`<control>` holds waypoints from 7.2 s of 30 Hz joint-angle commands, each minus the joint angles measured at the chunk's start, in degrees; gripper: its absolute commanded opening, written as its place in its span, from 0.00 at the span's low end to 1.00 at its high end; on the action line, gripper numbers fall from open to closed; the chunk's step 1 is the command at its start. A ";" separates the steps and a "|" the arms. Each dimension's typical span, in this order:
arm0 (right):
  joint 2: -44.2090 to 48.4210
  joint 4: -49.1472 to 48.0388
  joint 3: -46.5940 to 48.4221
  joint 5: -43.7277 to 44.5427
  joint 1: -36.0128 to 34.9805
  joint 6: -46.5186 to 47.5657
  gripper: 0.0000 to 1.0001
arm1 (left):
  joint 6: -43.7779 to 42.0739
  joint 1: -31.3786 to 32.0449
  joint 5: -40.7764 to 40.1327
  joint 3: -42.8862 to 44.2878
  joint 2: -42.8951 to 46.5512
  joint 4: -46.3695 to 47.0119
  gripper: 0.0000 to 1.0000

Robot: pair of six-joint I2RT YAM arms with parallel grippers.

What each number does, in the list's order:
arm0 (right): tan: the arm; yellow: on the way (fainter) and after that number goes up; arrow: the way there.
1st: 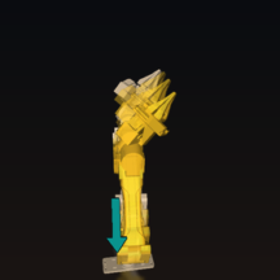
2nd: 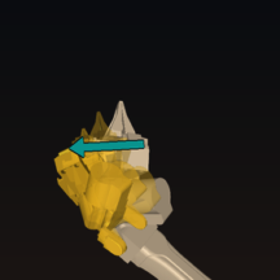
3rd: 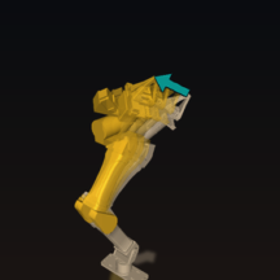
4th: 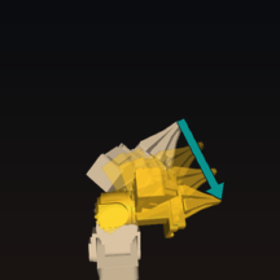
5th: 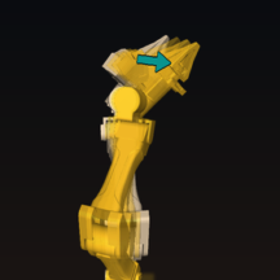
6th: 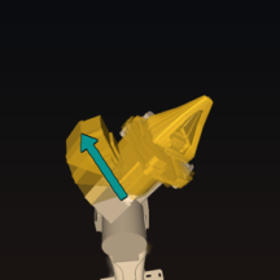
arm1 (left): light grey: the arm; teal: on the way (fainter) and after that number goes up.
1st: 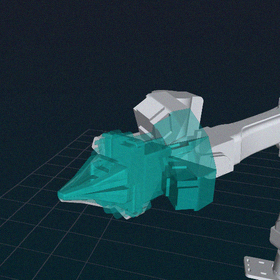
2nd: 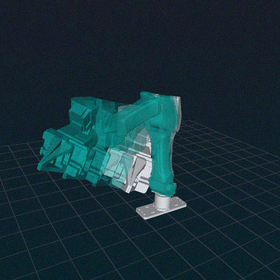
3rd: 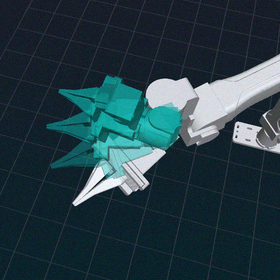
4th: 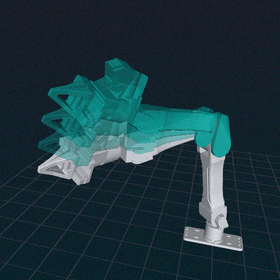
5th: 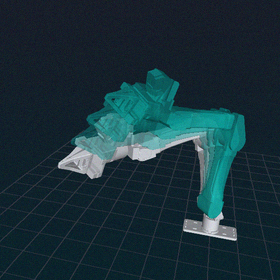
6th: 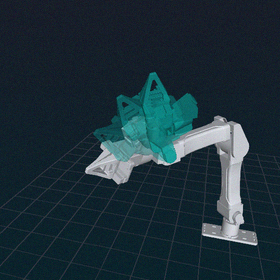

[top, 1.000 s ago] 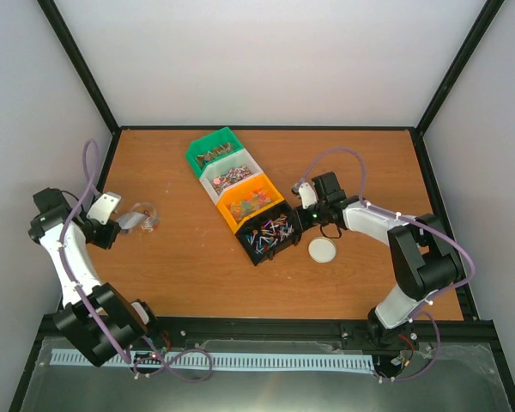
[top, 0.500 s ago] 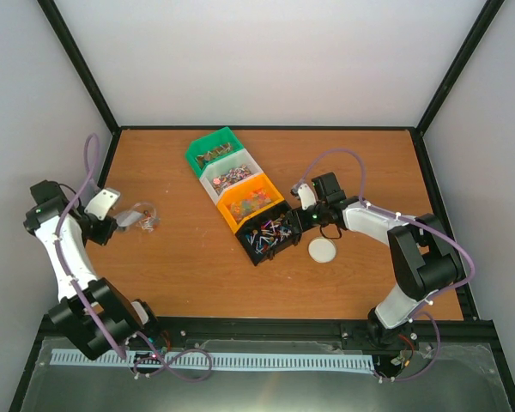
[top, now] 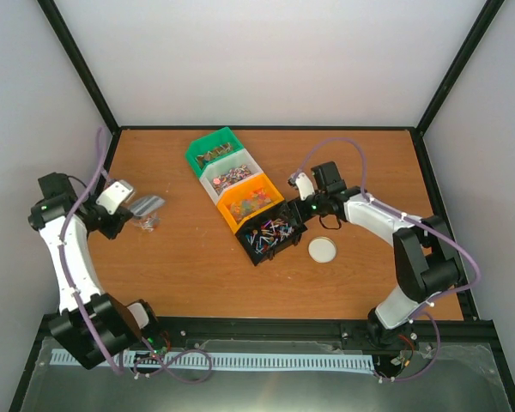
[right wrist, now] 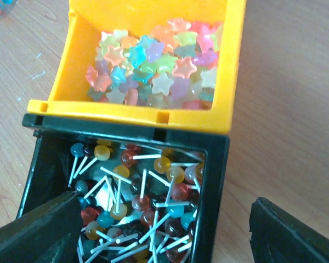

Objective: Pack the candies

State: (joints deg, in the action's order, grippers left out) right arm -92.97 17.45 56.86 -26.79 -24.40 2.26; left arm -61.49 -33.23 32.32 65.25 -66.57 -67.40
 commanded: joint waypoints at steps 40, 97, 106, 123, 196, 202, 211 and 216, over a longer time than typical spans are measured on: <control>-23.25 3.29 25.80 4.88 -2.27 -4.50 0.36 | 34.69 61.27 -31.12 37.32 -42.48 -7.92 0.01; -21.29 11.04 22.16 -1.87 1.16 4.24 0.03 | 44.96 58.69 -8.97 -23.40 -12.00 68.06 0.01; -20.50 12.79 21.94 -1.32 1.16 6.70 0.03 | 44.61 58.00 -8.45 -28.23 -6.05 70.72 0.01; -20.23 14.06 21.39 -1.03 1.16 10.07 0.03 | 47.68 51.87 -8.91 -27.35 13.76 54.24 0.01; -16.81 11.73 13.37 -6.96 1.16 6.54 0.03 | 16.24 1.08 -12.09 -14.99 7.49 17.42 0.01; -16.85 11.62 13.29 -7.09 1.09 6.26 0.03 | 14.96 1.07 -12.28 -13.52 6.94 15.87 0.01; -16.48 11.70 12.73 -7.01 1.07 6.26 0.03 | 12.82 1.15 -13.71 -12.66 6.54 14.03 0.01; -15.98 11.70 12.33 -6.91 1.14 6.39 0.03 | 11.32 1.07 -14.23 -12.17 7.07 13.08 0.01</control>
State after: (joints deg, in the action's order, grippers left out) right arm -109.21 24.47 71.57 -32.12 -22.85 9.08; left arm -47.07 -31.77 18.20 50.35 -60.25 -52.80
